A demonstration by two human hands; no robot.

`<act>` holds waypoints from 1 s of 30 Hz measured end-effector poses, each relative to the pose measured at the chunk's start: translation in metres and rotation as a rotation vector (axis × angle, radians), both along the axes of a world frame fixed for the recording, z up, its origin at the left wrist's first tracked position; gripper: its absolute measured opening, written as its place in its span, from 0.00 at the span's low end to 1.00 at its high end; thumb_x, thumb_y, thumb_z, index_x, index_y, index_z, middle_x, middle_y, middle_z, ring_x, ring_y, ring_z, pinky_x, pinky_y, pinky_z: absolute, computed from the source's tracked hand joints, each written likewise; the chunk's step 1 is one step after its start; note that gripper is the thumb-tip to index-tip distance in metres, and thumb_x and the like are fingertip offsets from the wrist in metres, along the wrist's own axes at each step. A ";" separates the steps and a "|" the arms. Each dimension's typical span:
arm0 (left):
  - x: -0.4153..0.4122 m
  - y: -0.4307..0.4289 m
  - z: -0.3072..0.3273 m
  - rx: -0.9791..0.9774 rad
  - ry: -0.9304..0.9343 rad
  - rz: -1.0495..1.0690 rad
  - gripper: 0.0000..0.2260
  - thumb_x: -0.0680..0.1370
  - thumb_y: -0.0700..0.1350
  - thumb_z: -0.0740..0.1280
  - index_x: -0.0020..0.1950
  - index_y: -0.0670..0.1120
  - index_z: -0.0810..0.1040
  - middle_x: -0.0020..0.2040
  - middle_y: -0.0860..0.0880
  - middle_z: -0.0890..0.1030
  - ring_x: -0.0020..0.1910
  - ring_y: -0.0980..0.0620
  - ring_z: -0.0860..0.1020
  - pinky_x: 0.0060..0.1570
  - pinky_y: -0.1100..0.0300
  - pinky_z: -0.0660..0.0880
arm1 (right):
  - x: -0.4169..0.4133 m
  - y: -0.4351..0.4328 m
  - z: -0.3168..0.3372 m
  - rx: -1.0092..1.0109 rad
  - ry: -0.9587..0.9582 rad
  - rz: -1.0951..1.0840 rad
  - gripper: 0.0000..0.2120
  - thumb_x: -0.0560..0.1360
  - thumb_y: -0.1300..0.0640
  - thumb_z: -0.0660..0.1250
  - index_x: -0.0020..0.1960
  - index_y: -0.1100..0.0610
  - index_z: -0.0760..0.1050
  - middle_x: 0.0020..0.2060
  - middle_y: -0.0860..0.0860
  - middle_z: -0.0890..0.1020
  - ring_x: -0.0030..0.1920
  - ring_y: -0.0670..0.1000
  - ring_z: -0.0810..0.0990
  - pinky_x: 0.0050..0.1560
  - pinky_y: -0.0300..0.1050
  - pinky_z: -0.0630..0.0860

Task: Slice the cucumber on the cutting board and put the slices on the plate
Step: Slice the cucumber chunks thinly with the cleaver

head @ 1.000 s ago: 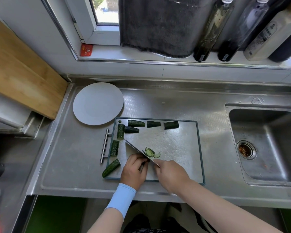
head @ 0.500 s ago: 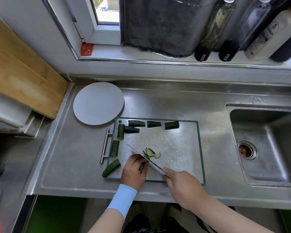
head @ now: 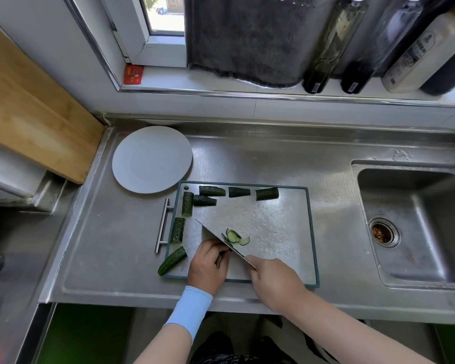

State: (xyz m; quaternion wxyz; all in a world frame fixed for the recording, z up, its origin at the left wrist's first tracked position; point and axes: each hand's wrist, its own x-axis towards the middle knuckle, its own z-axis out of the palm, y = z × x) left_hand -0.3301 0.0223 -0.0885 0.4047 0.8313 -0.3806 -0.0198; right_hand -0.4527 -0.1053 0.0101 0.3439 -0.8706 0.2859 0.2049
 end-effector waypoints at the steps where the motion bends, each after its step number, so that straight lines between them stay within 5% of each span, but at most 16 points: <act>1: 0.000 0.000 0.000 0.000 0.000 -0.001 0.07 0.70 0.35 0.75 0.46 0.42 0.83 0.46 0.47 0.80 0.48 0.50 0.78 0.51 0.68 0.72 | 0.005 0.000 -0.001 0.006 0.000 -0.005 0.13 0.83 0.54 0.53 0.57 0.48 0.75 0.39 0.51 0.81 0.39 0.53 0.77 0.41 0.48 0.74; 30: -0.001 0.000 0.000 0.018 -0.007 0.035 0.08 0.68 0.33 0.76 0.44 0.41 0.82 0.45 0.46 0.81 0.48 0.51 0.76 0.56 0.73 0.66 | -0.019 0.002 0.008 -0.054 -0.036 0.033 0.11 0.84 0.52 0.53 0.58 0.47 0.73 0.36 0.49 0.79 0.33 0.51 0.74 0.38 0.47 0.73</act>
